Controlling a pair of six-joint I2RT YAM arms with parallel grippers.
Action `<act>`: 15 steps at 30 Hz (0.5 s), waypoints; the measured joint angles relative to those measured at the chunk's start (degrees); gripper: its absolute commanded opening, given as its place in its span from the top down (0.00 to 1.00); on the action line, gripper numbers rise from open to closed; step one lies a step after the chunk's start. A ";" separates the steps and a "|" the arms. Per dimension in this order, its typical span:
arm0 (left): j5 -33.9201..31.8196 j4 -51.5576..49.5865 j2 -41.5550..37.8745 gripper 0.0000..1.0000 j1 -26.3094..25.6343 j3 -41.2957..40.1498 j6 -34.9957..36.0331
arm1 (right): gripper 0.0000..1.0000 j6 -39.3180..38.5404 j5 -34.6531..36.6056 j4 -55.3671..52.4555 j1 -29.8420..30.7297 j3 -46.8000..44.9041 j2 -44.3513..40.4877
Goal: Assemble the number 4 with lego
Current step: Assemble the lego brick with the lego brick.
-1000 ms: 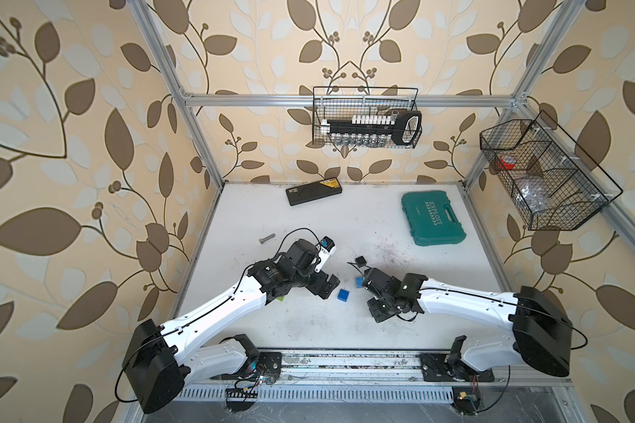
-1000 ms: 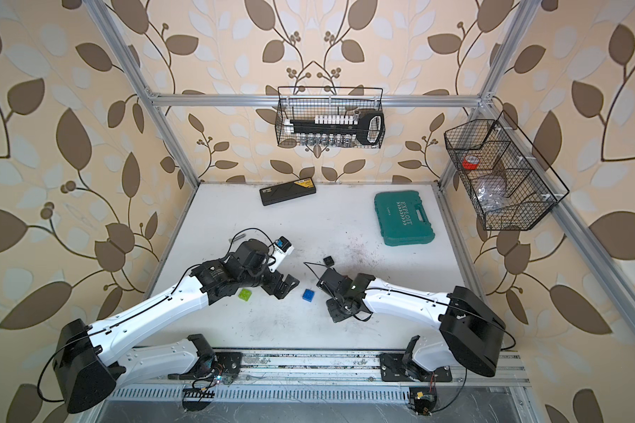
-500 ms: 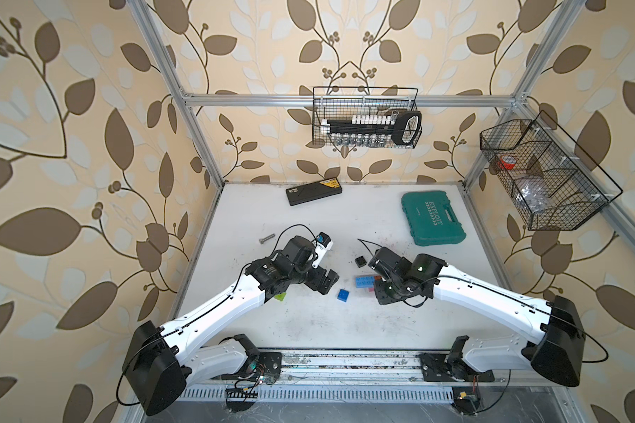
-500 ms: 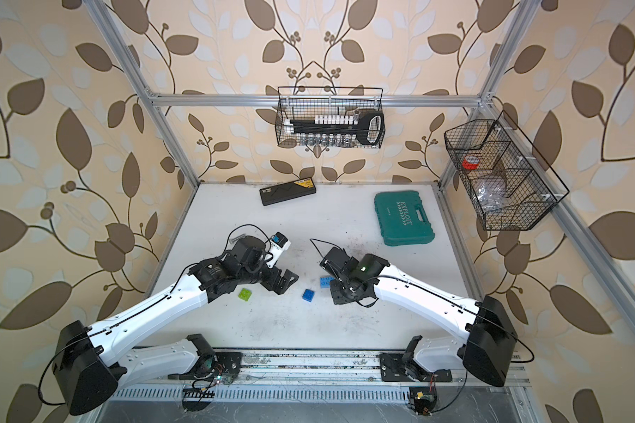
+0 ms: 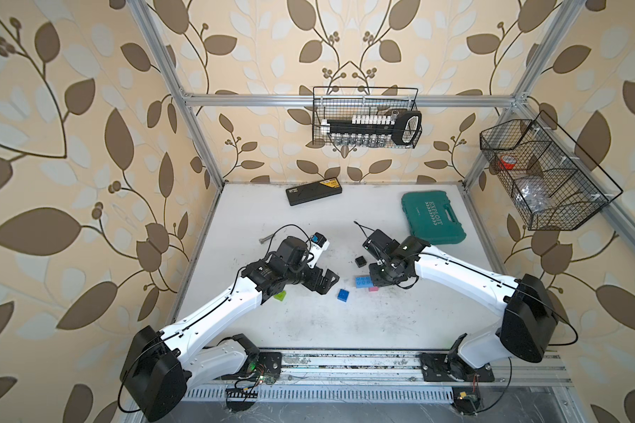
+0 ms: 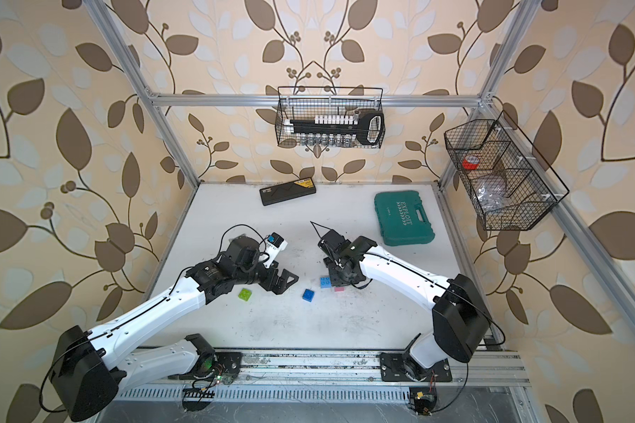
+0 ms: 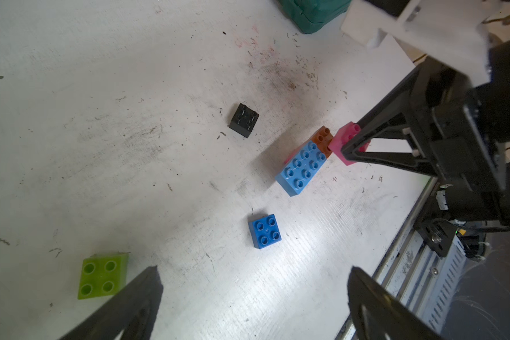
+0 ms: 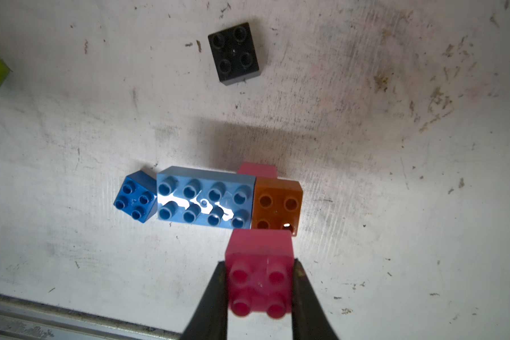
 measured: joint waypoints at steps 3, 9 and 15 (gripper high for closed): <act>0.63 0.24 -0.28 0.01 0.00 -0.31 -0.37 | 0.81 -0.20 -0.33 1.05 -0.37 0.35 1.16; 1.01 0.33 -0.31 0.01 0.00 -0.28 -0.50 | 0.81 -0.17 -1.18 2.29 -0.90 0.46 3.41; 1.16 0.39 -0.31 0.01 0.00 -0.31 -0.61 | 0.82 -0.15 -1.66 2.93 -1.20 0.66 3.87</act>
